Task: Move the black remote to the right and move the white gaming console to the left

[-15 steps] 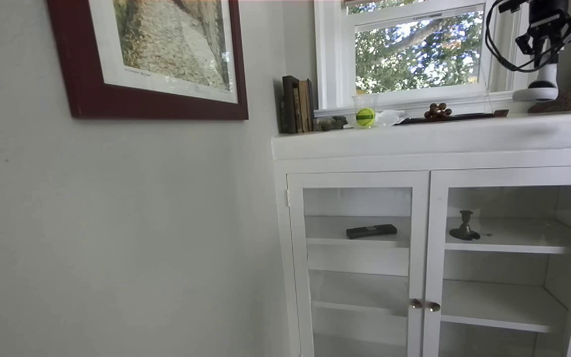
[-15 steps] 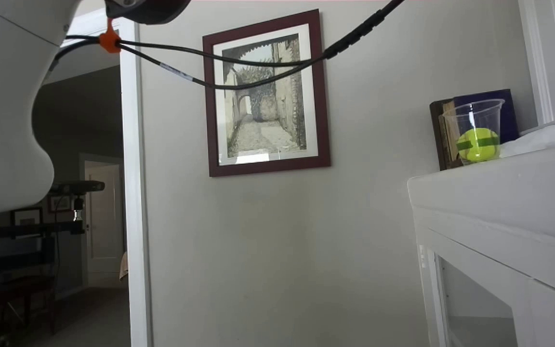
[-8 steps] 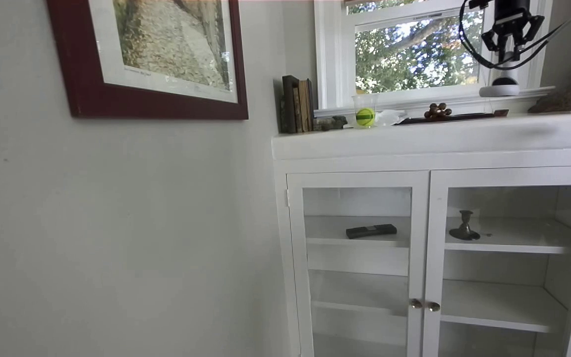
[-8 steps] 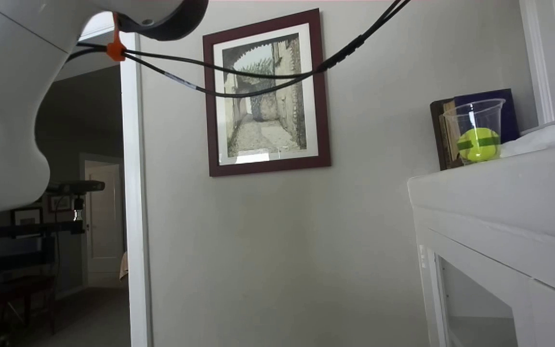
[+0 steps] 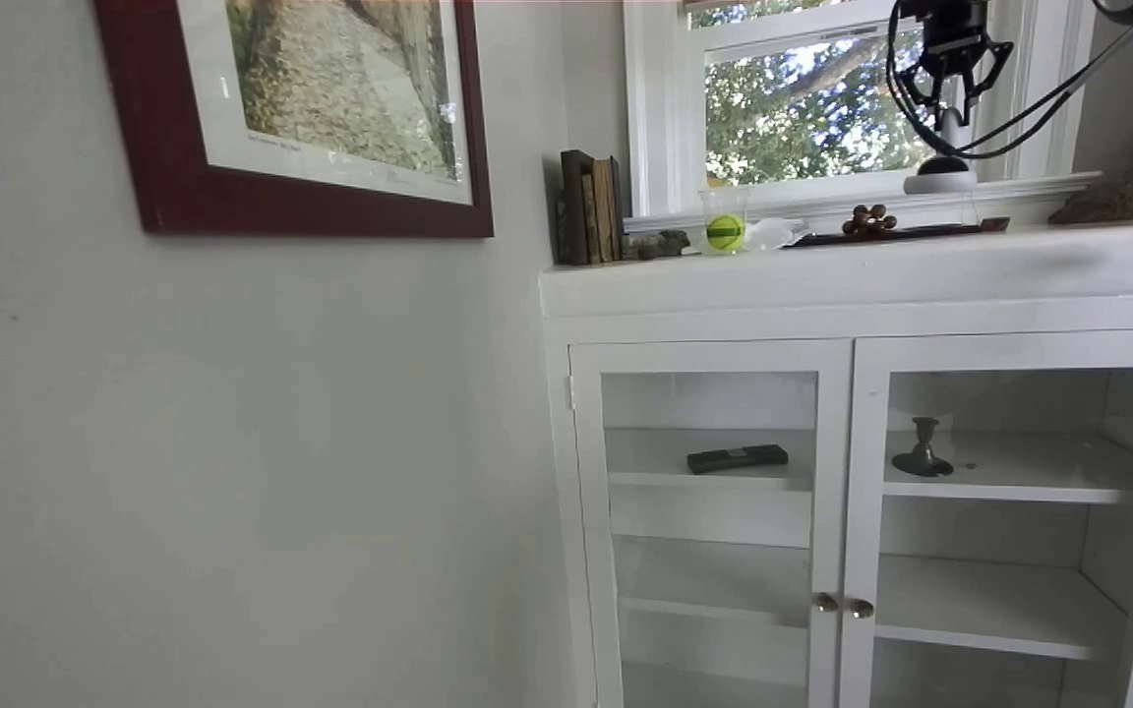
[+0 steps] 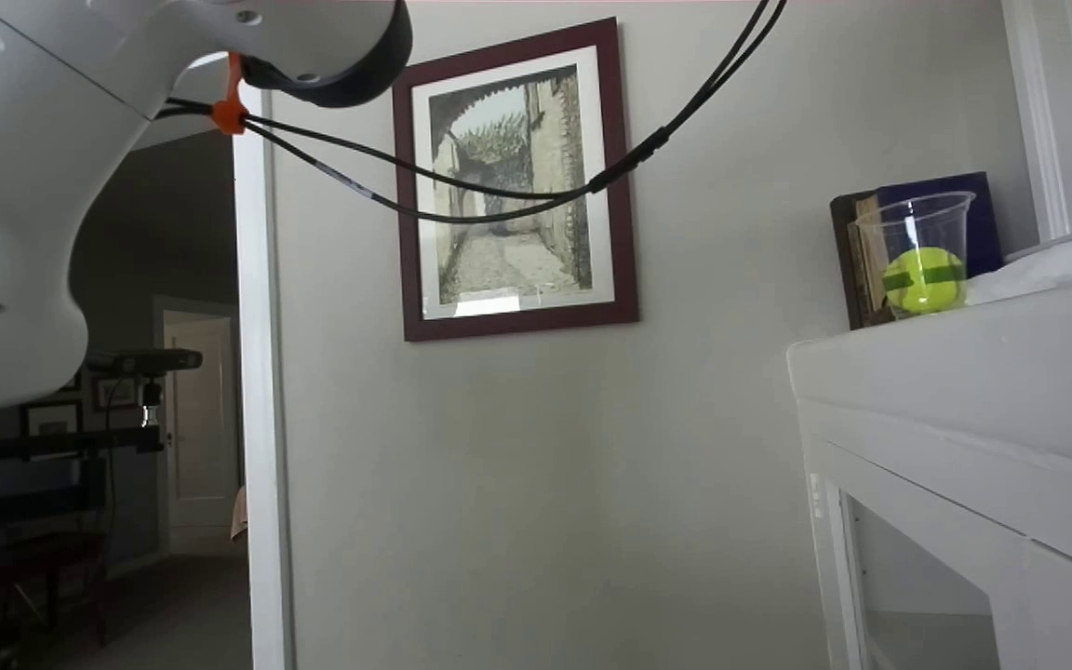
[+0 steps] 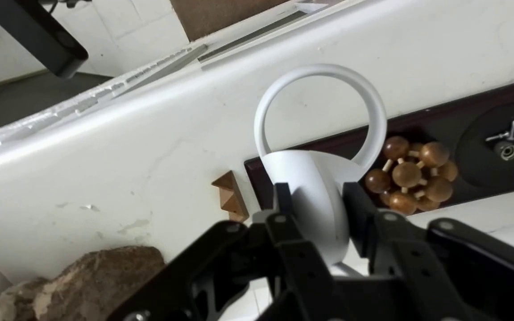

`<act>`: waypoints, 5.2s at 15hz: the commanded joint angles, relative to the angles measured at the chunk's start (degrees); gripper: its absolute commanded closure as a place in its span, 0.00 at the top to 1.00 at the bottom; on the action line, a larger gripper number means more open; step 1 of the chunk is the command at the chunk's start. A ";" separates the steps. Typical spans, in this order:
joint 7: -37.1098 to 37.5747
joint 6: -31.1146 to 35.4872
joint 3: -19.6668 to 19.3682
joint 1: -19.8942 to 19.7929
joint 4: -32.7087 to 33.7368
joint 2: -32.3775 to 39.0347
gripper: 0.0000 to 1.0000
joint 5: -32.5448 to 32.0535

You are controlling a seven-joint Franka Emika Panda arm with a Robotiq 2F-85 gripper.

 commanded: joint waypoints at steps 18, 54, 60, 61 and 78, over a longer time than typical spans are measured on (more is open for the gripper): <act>-44.73 1.81 7.80 -1.55 0.15 -1.35 0.08 3.37; -126.24 -0.53 21.99 -7.12 1.14 0.85 0.08 6.32; -122.16 1.18 20.43 -5.74 0.17 0.97 0.08 4.28; -124.23 2.24 20.53 -5.65 0.45 1.15 0.08 3.92; -162.97 -2.80 23.87 -6.28 0.38 2.60 0.08 3.82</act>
